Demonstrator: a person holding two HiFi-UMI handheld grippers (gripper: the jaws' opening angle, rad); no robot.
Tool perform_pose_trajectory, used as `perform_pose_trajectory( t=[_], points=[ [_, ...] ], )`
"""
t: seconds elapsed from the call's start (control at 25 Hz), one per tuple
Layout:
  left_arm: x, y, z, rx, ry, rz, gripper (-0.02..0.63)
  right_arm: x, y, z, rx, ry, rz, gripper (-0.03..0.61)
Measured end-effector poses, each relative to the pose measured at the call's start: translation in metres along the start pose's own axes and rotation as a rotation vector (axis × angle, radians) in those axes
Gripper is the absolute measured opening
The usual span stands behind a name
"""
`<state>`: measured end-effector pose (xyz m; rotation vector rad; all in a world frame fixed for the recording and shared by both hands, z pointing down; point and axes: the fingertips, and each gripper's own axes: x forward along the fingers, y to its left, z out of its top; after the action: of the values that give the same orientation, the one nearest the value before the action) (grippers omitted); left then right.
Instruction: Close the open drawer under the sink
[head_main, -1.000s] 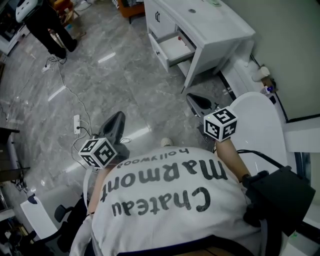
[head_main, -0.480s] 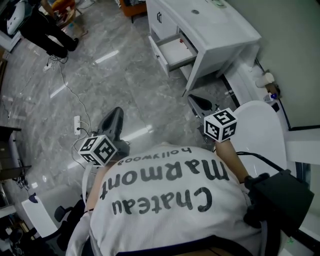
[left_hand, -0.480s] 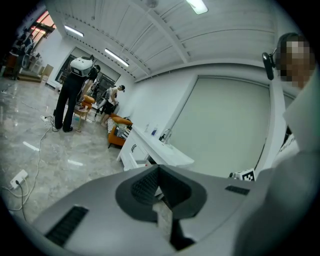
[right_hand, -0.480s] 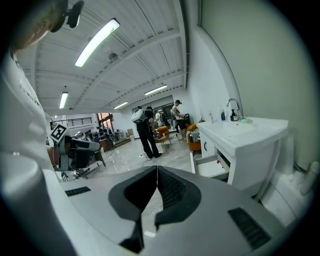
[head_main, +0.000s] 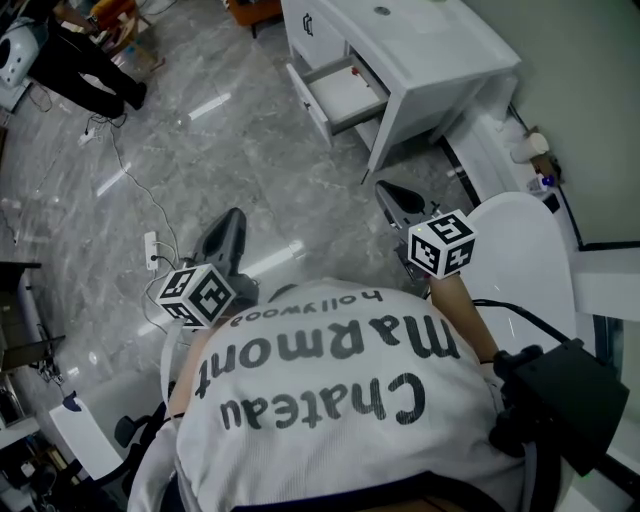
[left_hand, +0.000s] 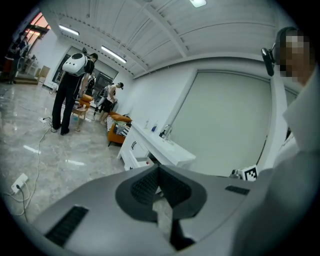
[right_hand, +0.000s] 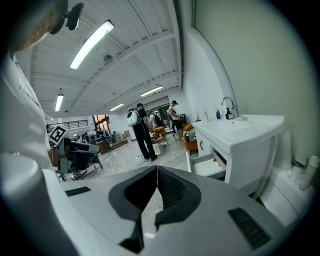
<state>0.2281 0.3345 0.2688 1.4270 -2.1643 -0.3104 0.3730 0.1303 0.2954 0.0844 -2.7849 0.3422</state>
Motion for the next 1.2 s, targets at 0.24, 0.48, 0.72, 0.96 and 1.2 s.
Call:
perform_pose_trajectory(
  t=[0.24,0.48,0.72,0.96,1.2],
  points=[
    [0.01,0.005,-0.001,-0.004,0.005,-0.017,0.009,0.003,-0.007,-0.003,-0.036,0.026,-0.029,0.012],
    [0.013,0.012,0.006,-0.013,0.024,-0.013,0.009,0.013,-0.008,0.004,-0.023,0.051,-0.031,0.012],
    [0.035,0.035,0.008,0.011,0.041,-0.036,0.009,0.04,-0.008,0.0,-0.036,0.078,-0.039,0.012],
    [0.082,0.056,0.026,-0.002,0.087,-0.142,0.009,0.065,-0.02,0.002,0.009,0.108,-0.126,0.012],
    [0.135,0.083,0.066,0.023,0.134,-0.228,0.009,0.117,-0.021,0.019,0.057,0.115,-0.179,0.012]
  ],
)
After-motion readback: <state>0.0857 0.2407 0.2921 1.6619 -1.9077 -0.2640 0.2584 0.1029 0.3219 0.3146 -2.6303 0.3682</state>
